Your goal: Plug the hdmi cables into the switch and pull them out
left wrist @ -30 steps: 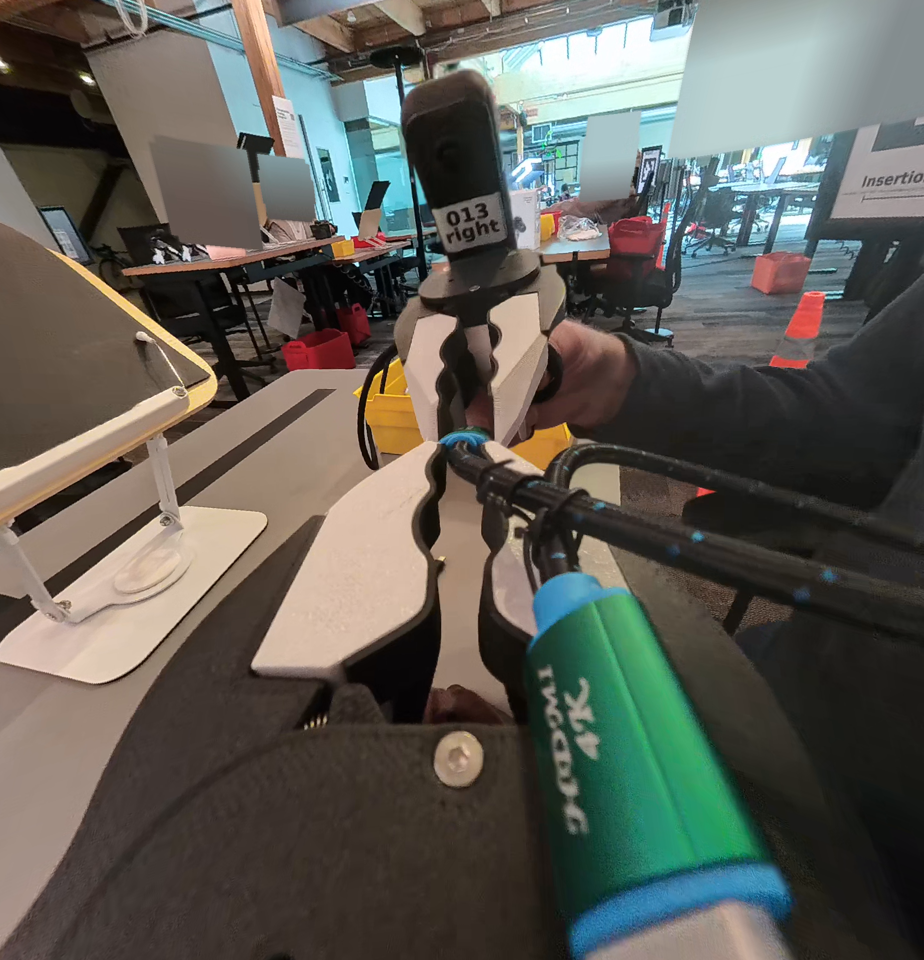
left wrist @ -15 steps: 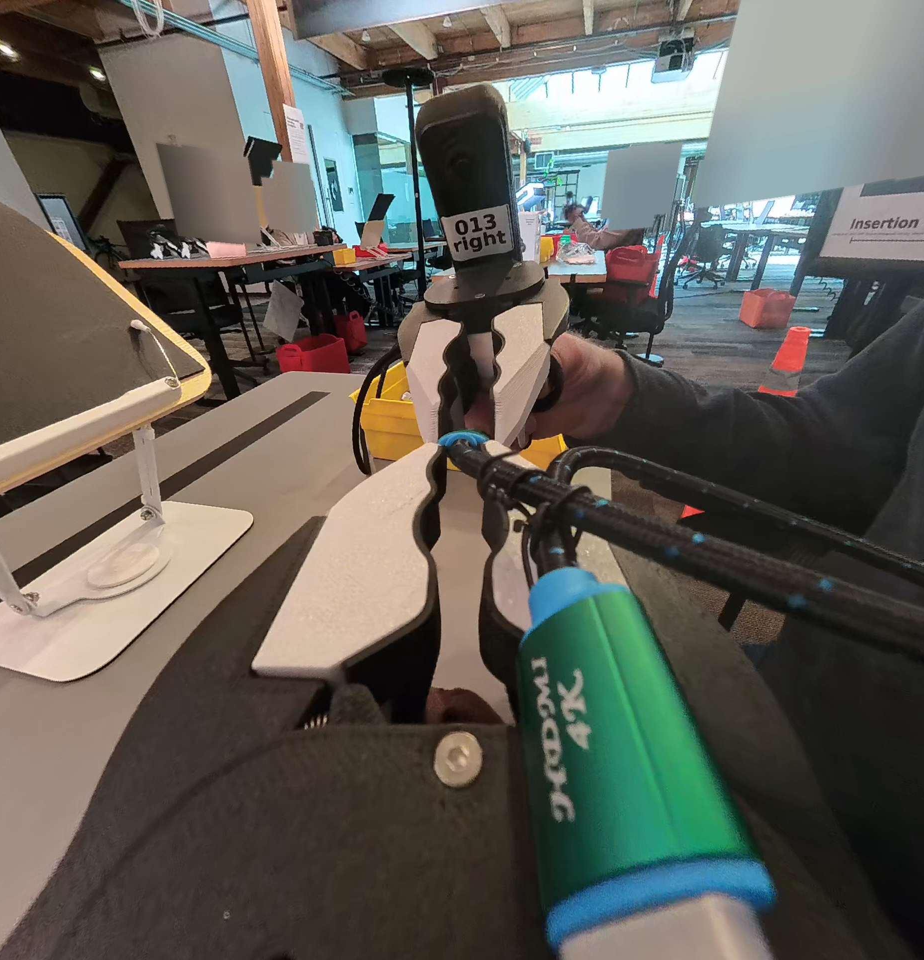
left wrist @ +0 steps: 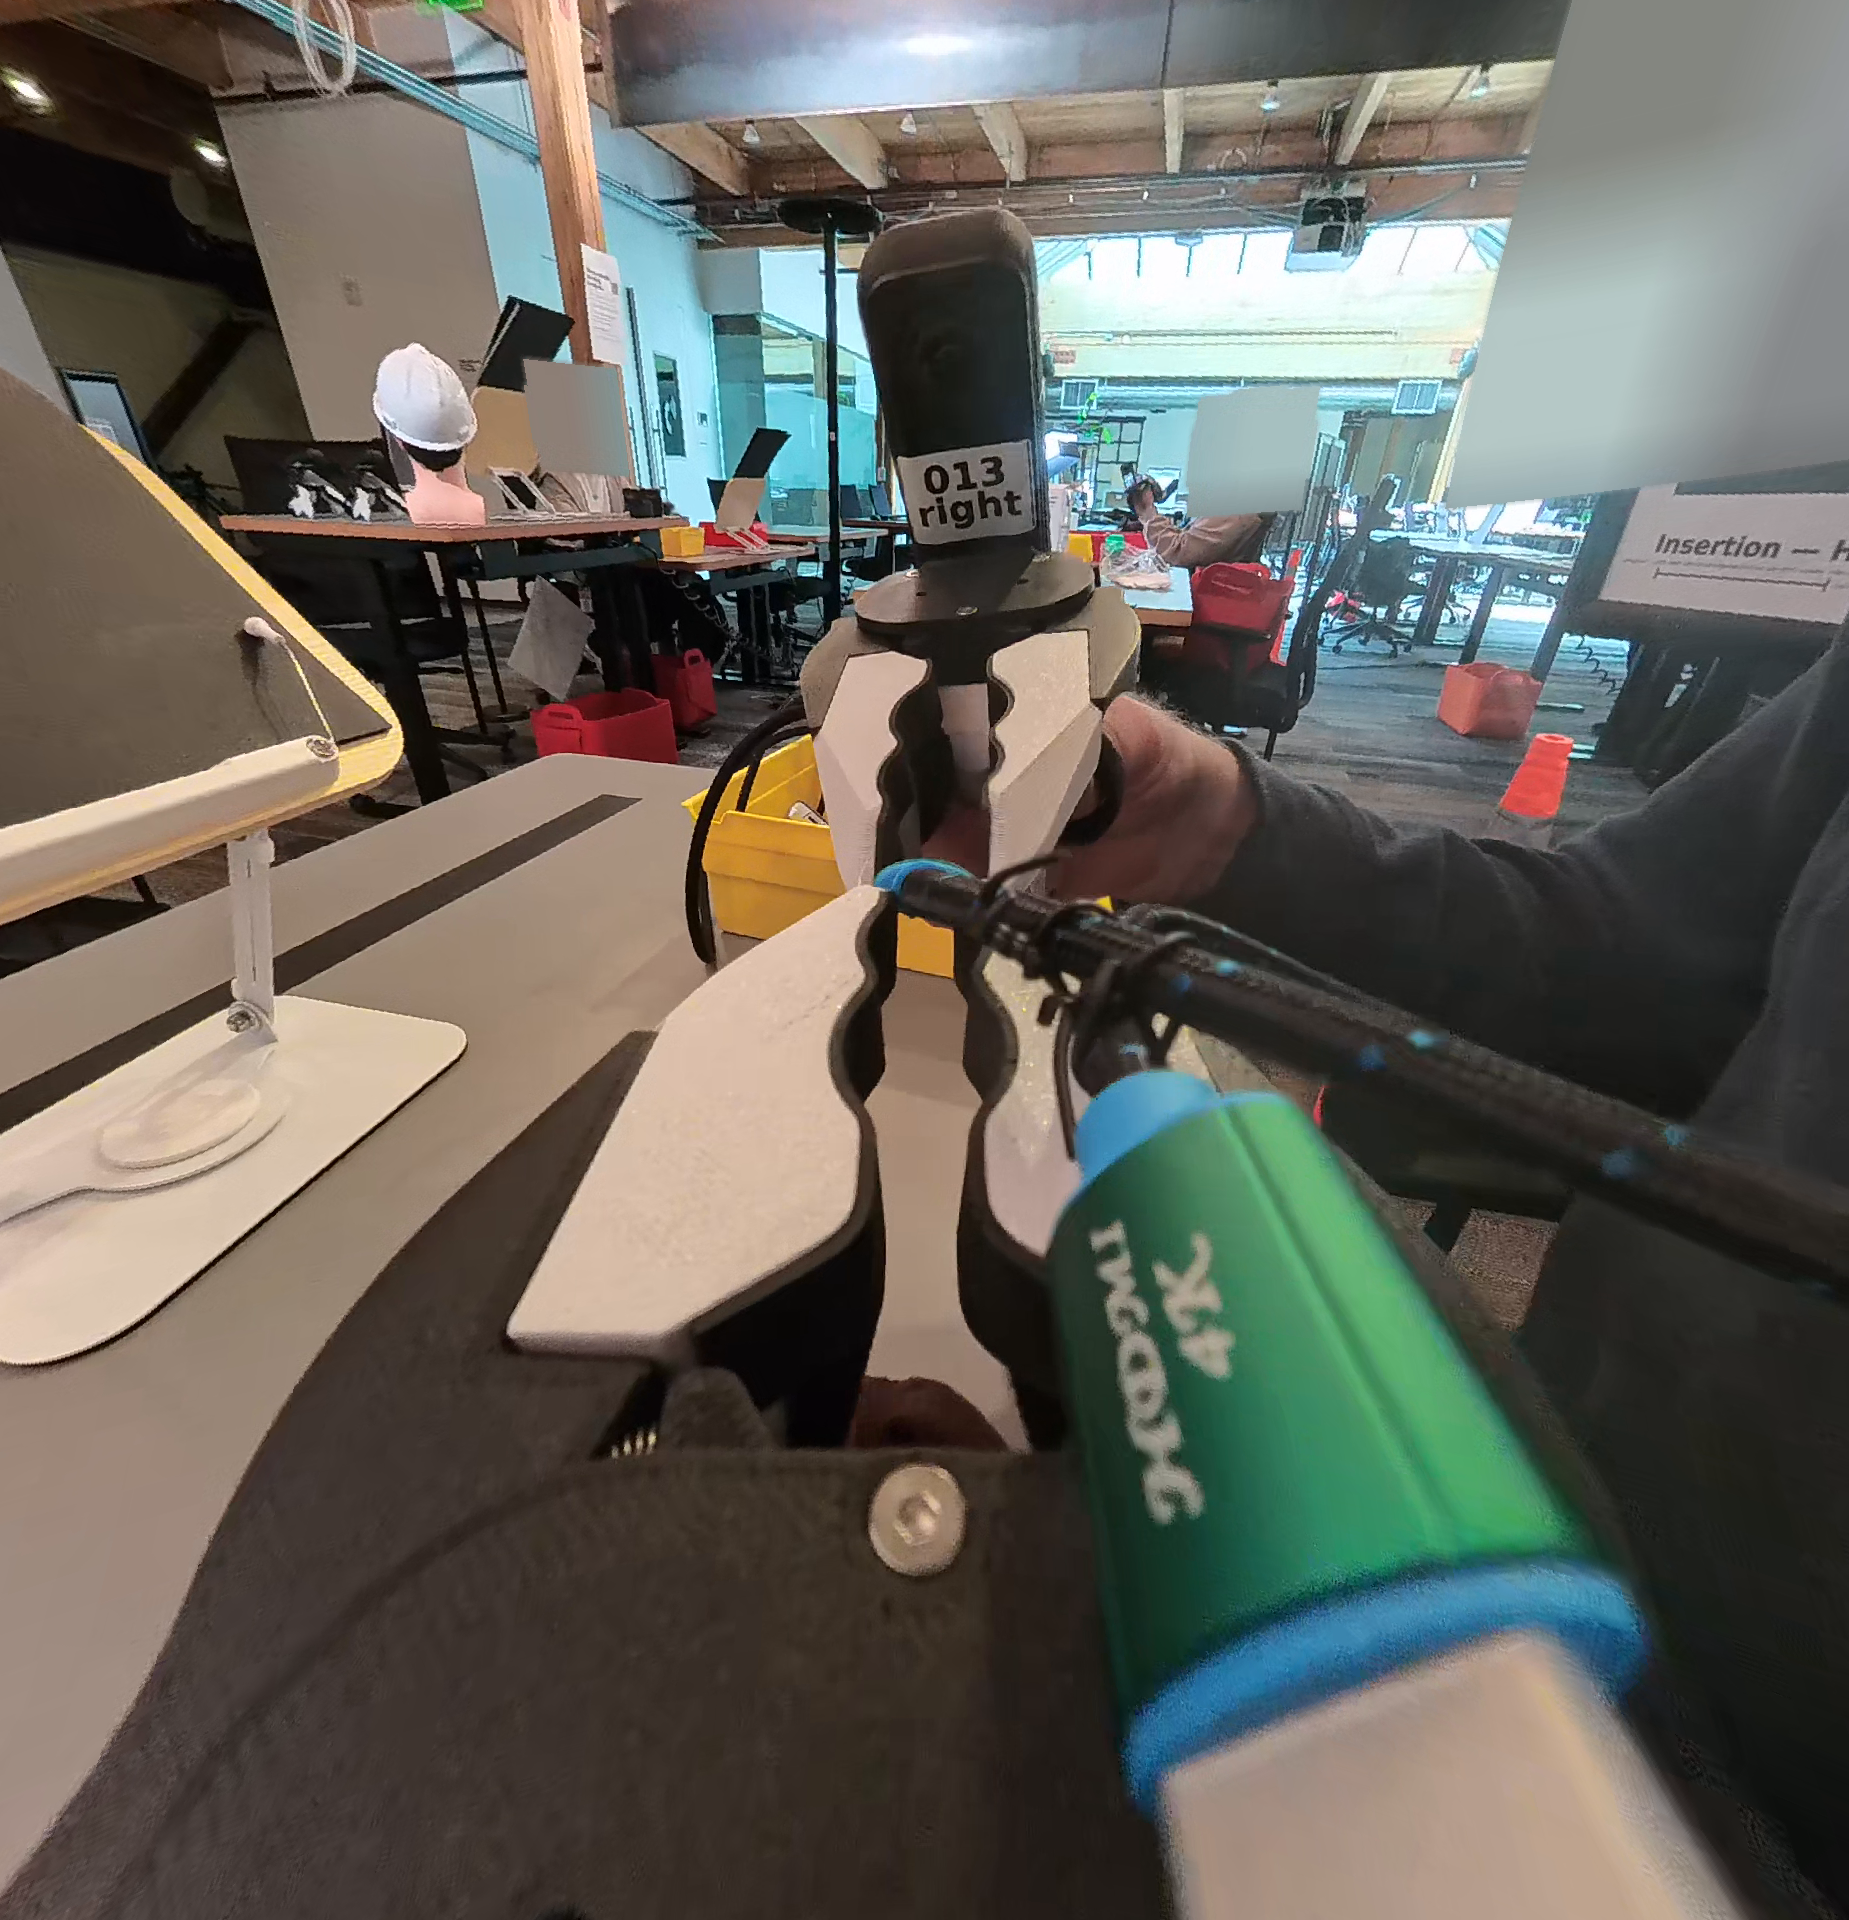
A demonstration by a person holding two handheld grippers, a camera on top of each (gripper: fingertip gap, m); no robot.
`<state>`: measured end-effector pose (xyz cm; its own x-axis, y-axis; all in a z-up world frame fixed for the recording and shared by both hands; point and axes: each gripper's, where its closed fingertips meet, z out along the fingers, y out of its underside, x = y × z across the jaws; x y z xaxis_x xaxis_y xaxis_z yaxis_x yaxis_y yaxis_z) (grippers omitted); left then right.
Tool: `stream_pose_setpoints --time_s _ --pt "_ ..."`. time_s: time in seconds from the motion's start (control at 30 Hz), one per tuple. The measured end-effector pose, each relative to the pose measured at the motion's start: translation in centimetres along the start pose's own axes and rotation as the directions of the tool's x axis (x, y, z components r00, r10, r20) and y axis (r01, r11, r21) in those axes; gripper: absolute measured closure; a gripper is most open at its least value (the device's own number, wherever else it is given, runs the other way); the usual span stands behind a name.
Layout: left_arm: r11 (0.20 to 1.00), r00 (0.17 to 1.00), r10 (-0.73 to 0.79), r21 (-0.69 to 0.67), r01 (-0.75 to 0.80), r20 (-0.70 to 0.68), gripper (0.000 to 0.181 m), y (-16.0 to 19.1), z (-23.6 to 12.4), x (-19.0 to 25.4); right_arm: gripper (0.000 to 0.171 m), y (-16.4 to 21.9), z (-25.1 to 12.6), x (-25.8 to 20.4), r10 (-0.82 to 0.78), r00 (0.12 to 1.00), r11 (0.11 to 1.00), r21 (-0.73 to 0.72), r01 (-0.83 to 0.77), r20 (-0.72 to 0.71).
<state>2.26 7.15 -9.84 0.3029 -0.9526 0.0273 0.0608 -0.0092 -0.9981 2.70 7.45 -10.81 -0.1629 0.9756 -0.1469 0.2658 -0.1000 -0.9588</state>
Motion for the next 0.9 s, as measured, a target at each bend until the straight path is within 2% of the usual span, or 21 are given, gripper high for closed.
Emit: stream_pose_setpoints --time_s 0.1,0.17,0.37,0.6,0.9 --pt "1.0 1.0 0.002 -0.003 -0.002 0.004 0.171 0.1 0.0 -0.1 0.152 0.1 0.0 0.0 0.0 1.0 1.0 -0.006 0.0 0.0" --pt "1.0 1.0 0.01 -0.01 -0.009 0.019 0.158 0.2 -0.1 -0.3 0.152 -0.1 -0.2 -0.1 -0.002 1.0 1.0 -0.006 0.002 0.0" --pt "1.0 1.0 0.022 0.008 -0.022 0.003 0.152 -0.1 0.0 0.2 0.152 0.2 -0.1 -0.2 0.003 1.0 1.0 -0.021 -0.003 0.012" --pt "0.999 1.0 0.01 0.035 -0.01 -0.012 0.165 -0.2 0.2 0.6 0.152 0.7 0.2 -0.3 0.004 1.0 0.999 -0.045 -0.004 0.012" --pt "0.999 1.0 0.018 0.049 -0.018 0.002 0.168 -0.1 0.3 0.6 0.152 0.9 0.4 -0.5 0.012 1.0 0.998 -0.054 -0.011 0.021"
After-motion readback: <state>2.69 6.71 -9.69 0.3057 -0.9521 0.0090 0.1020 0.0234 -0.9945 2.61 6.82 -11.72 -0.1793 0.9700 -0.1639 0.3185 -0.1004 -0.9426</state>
